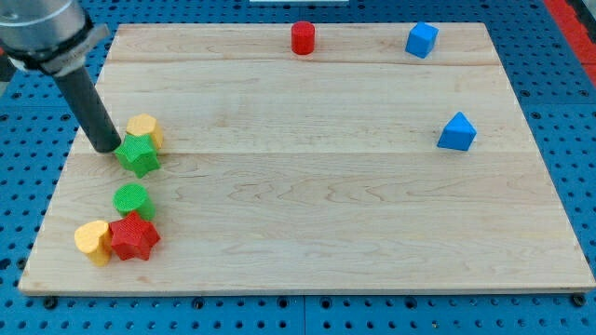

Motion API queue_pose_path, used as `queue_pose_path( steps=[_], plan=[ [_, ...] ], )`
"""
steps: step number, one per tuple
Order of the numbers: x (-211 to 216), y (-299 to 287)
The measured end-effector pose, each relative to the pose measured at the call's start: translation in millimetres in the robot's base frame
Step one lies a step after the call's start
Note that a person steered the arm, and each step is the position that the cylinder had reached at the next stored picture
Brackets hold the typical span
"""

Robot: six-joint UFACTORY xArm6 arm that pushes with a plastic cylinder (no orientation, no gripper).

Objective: Move the red circle into the hexagon

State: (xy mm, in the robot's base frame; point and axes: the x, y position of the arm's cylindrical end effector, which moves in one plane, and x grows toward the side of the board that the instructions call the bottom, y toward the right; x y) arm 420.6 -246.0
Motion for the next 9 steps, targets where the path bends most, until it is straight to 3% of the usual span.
queue_pose_path(
  steps=[1, 2, 3, 4, 6, 7, 8, 9],
  plan=[
    [-56, 24],
    [-47, 56],
    [12, 56],
    [18, 60],
    [-112, 223],
    [-154, 313],
    [-215, 317],
    [-210, 257]
  ],
)
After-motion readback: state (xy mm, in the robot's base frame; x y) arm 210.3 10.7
